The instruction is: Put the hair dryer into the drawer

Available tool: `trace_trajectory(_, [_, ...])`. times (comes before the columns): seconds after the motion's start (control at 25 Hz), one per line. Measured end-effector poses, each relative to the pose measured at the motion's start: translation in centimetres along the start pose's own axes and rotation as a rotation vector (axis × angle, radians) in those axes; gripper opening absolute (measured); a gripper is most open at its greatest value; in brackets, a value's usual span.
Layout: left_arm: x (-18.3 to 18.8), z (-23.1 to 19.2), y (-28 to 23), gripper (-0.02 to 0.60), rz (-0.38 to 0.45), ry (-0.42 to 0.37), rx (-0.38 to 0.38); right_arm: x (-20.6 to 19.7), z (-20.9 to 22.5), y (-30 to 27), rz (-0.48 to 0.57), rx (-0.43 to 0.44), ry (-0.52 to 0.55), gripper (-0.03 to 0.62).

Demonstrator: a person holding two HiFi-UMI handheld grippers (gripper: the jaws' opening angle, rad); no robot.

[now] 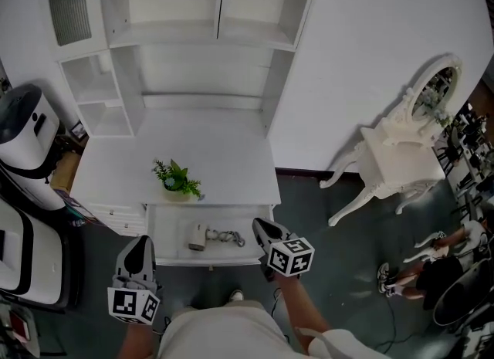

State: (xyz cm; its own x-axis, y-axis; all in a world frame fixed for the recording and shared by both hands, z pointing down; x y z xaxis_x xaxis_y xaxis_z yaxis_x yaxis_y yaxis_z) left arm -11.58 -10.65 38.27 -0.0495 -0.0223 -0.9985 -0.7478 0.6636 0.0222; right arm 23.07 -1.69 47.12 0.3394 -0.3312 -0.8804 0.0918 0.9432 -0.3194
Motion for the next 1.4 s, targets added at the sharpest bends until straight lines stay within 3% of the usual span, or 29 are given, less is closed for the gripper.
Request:
trace_trajectory(0.68, [3.4, 0.4, -1.5, 0.017, 0.075, -0.001, 0.06, 10.4, -3.3, 6.1, 0.269, 0.081, 0.131, 0.011])
trace_trajectory(1.16, [3.8, -1.9, 0.1, 0.017, 0.083, -0.029, 0.149, 12.3, -4.5, 8.5, 0.373, 0.073, 0.185, 0.011])
trace_trajectory(1.4, [4.2, -3.0, 0.8, 0.017, 0.086, -0.034, 0.171, 11.8, -4.6, 8.2, 0.375, 0.043, 0.202, 0.011])
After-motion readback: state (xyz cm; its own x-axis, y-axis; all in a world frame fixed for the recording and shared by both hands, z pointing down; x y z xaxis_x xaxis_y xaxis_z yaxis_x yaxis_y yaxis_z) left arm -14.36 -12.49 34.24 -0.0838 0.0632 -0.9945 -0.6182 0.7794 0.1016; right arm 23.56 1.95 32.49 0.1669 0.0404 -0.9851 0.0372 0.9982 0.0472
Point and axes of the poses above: the fingertips, and each gripper's own axes: y backward along the fingers, z to its right, x out of its top, the point moved 8 cm from there along y, backward along the fingers, and after that the axes turned 1 degree about -y, right-handed, at the moved point
